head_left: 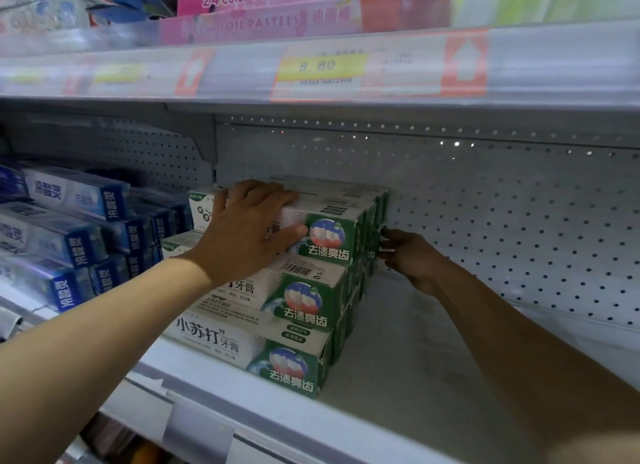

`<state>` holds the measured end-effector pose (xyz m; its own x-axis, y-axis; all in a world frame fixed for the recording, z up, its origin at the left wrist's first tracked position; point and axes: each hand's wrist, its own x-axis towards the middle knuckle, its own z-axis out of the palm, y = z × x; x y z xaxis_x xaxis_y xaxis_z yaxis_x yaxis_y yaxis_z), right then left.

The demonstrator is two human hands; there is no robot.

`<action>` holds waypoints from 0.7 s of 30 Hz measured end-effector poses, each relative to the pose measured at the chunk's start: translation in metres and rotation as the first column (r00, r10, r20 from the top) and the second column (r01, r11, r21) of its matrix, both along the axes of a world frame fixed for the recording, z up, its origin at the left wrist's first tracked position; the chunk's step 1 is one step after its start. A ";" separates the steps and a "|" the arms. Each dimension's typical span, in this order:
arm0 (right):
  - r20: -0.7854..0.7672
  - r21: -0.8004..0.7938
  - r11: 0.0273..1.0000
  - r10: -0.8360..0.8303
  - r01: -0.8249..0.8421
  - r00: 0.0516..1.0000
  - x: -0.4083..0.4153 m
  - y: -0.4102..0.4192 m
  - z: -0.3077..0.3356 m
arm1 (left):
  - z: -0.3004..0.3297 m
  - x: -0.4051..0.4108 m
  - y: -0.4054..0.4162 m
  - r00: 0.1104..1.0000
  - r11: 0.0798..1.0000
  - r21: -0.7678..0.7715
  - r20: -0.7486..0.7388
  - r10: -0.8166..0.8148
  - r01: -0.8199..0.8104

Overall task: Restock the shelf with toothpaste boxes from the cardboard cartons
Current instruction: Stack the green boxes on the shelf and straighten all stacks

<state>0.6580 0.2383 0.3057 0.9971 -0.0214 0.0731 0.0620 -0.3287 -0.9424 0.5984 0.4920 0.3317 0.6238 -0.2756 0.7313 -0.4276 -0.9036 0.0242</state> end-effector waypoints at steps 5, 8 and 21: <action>-0.048 -0.086 0.996 -0.033 0.029 0.998 -0.007 0.003 0.000 | -0.002 -0.002 -0.001 1.000 1.000 -0.015 0.012 -0.003 0.003; -0.047 -0.102 0.994 -0.030 0.025 0.998 -0.008 0.006 0.000 | -0.002 -0.003 -0.001 1.000 1.000 -0.016 0.017 -0.012 0.012; -0.134 -0.170 0.984 0.032 -0.054 0.990 -0.028 0.008 -0.008 | -0.002 -0.007 -0.001 1.000 1.000 -0.011 0.013 -0.011 0.012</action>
